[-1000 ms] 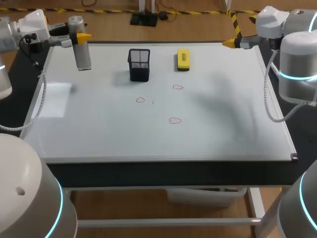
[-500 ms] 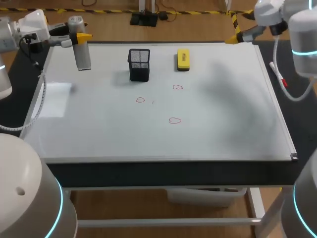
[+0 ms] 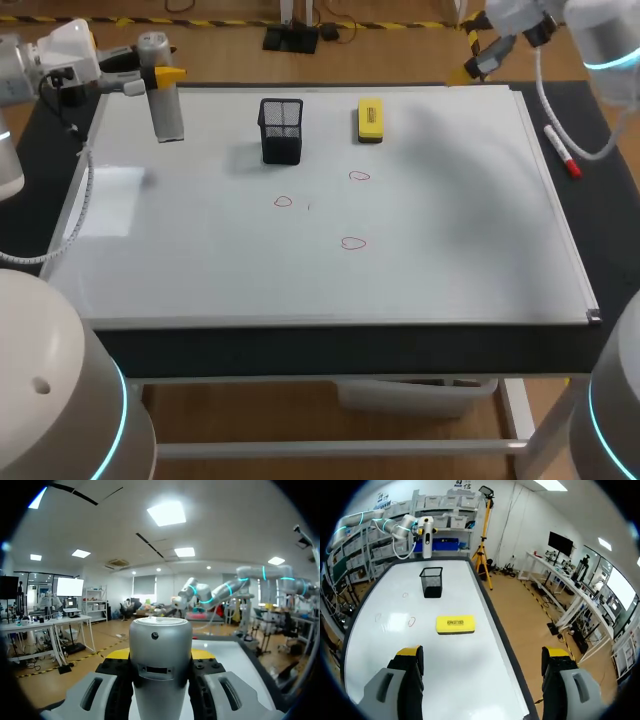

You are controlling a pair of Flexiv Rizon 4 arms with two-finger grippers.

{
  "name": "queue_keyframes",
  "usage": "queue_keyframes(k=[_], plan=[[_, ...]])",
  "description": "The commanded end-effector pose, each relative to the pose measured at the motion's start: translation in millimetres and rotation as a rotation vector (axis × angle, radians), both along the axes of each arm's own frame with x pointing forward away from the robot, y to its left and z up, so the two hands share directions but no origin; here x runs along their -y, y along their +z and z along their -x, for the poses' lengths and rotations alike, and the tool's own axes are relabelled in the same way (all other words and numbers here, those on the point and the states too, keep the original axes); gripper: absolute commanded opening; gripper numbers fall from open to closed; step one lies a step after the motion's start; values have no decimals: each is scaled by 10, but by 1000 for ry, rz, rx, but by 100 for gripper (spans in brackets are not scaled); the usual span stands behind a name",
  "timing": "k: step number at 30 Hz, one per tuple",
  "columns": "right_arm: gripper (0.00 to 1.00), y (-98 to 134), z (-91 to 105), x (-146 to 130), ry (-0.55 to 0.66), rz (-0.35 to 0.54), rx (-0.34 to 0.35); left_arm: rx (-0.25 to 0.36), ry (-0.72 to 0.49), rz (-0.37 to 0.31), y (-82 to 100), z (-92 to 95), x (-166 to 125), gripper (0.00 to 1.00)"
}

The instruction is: Pick up the inspection probe, press it on each red-marked spot on the whiteboard one by one, put down the probe, pick up the eraser, and wipe off all the red marks.

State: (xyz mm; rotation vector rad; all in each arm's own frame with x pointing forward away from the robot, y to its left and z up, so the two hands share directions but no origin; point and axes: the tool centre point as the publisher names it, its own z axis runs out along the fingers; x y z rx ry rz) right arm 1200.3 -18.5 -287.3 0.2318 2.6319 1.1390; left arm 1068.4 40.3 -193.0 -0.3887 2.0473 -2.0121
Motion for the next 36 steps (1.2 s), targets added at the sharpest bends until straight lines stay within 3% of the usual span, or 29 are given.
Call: queue_keyframes(k=[1, 18, 36], plan=[[100, -35, -136, -129, 339, 101, -293, 1, 2, -1, 12, 10, 1, 0], [100, -256, -75, -472, 722, 334, -301, 1, 2, -1, 12, 10, 1, 0], [100, -250, -66, -473, 711, 362, -302, 1, 2, -1, 12, 10, 1, 0]])
